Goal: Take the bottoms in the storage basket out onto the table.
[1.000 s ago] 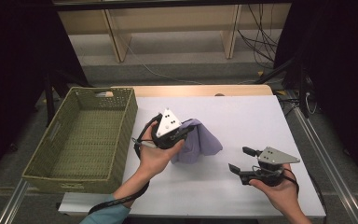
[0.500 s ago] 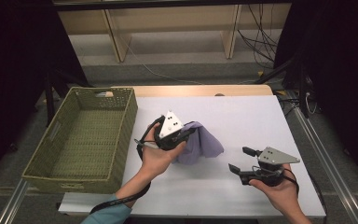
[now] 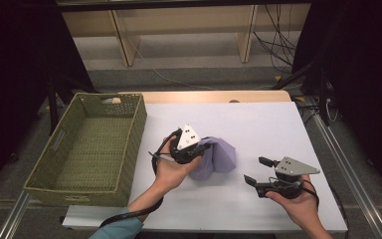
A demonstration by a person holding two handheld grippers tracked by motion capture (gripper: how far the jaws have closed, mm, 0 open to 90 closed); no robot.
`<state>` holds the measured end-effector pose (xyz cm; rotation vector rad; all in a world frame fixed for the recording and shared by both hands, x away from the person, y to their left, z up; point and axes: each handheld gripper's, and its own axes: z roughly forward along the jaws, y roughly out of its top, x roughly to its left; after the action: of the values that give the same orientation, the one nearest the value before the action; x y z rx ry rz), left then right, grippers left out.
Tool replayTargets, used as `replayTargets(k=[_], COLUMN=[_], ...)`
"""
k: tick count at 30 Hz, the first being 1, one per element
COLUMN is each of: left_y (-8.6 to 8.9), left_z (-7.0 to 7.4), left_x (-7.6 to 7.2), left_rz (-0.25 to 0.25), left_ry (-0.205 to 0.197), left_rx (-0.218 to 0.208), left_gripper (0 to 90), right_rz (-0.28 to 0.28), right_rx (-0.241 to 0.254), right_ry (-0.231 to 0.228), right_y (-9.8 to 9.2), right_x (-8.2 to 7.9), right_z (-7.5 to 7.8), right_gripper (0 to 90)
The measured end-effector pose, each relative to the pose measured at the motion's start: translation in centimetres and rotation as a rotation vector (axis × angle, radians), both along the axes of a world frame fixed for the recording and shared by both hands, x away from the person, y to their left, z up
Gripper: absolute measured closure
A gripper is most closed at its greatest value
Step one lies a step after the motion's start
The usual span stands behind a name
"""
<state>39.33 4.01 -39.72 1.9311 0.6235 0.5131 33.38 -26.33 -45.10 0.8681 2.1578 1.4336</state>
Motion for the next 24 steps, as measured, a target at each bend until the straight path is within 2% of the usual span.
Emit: replayTargets(k=[19,24], left_y=[0.2,0.3], left_z=[-4.5,-4.6], left_x=[1.7,1.7], left_rz=[0.042,0.054], left_ry=[0.129,0.141], left_rx=[0.1,0.109], left_gripper=[80.5,73.7], right_rz=[0.0,0.0], right_rx=[-0.002,-0.006], right_ry=[0.009,0.016], right_y=[0.0,0.1], right_x=[0.0,0.0], right_z=[-0.1,-0.2], right_gripper=[18.7,18.7])
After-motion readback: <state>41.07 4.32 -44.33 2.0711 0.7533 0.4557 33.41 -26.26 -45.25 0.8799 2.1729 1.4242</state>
